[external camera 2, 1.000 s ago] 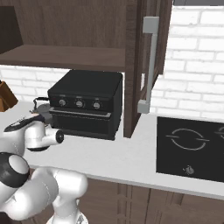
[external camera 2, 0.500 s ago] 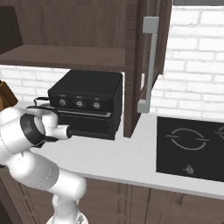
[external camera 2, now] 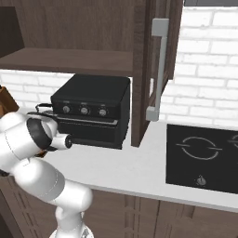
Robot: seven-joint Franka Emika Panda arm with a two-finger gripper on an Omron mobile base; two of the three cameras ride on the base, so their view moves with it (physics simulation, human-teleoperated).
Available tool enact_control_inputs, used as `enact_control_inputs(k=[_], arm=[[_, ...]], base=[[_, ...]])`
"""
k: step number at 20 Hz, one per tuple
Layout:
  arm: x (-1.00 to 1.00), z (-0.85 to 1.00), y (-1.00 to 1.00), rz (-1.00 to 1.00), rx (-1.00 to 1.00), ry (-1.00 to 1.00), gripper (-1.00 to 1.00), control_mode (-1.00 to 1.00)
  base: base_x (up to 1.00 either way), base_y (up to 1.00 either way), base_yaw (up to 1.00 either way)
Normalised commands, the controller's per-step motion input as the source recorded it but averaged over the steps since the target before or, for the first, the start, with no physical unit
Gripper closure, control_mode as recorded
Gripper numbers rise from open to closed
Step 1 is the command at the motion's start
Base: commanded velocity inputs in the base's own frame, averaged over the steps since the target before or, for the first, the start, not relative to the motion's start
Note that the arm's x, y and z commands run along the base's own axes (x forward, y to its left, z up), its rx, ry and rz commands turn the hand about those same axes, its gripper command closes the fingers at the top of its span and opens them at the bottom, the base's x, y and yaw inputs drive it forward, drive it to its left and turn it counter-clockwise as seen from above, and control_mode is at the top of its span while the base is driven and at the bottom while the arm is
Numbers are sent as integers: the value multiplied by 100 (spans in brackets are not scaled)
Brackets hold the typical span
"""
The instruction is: Pick the kettle from the counter and place it on the tray. Then pick the mug from the cabinet and place it on the tray. Then close the cabinet doors.
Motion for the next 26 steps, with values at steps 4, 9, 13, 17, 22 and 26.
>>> enact_control_inputs(k=[4,9,13,17,22,26], arm=[[26,-18,10,0,0,0,100,-100],[29,-21,11,1,0,0,100,-100],[18,-25,3,3,0,-1,100,-100],[0,-19,0,6,0,-2,-100,-100],[-13,-5,0,4,0,-7,-100,-100],[-31,0,0,0,0,-3,-100,-100]], base=[[0,0,0],[0,0,0],[0,0,0],[0,0,0],[0,0,0],[0,0,0]])
